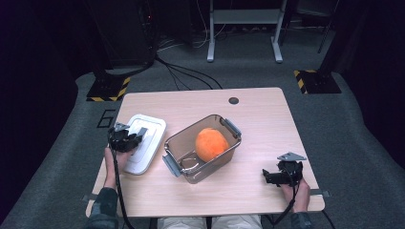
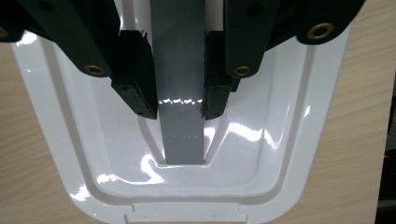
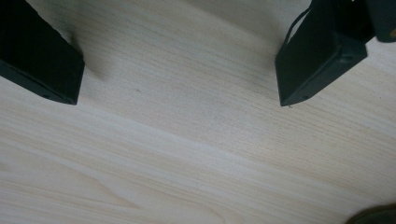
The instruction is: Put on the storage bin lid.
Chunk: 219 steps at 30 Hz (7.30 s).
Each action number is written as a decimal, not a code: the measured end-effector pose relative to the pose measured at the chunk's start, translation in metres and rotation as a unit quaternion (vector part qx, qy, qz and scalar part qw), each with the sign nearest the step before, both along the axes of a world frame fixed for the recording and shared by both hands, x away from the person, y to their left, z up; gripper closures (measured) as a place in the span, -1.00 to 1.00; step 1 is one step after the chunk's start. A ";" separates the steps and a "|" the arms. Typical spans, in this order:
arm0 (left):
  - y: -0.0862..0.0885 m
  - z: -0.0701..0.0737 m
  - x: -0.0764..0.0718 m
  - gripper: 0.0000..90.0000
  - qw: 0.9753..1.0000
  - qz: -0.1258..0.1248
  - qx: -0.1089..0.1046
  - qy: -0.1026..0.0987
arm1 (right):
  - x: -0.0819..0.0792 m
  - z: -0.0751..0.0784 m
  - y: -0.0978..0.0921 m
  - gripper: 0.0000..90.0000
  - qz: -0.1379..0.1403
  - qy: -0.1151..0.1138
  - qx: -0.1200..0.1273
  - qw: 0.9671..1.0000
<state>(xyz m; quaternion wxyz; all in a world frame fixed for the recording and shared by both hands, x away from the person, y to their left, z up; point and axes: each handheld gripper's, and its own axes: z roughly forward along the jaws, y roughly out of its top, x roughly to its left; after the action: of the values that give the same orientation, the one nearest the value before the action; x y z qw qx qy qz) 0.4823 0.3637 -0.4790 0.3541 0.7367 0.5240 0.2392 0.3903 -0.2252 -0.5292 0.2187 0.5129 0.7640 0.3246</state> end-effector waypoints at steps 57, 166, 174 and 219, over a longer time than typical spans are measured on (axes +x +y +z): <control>-0.030 0.104 -0.013 0.48 0.995 -0.080 0.012 -0.056 | 0.000 0.000 0.000 -1.00 -0.001 0.001 0.000 1.000; -0.238 0.104 -0.020 0.48 0.952 -0.295 0.080 0.022 | 0.001 0.000 0.000 -1.00 0.000 0.002 -0.001 1.000; -0.239 0.100 -0.028 0.48 0.951 -0.296 0.087 0.016 | 0.001 0.000 0.000 -1.00 0.000 0.001 -0.001 1.000; -0.031 0.032 -0.050 -0.80 0.998 0.022 0.056 -0.034 | 0.000 0.000 0.000 -1.00 -0.001 0.001 -0.002 1.000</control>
<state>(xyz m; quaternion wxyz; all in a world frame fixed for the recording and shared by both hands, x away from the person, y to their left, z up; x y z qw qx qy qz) 0.4322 0.3330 -0.4474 0.3245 0.7353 0.5135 0.3006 0.3907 -0.2255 -0.5292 0.2192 0.5139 0.7640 0.3226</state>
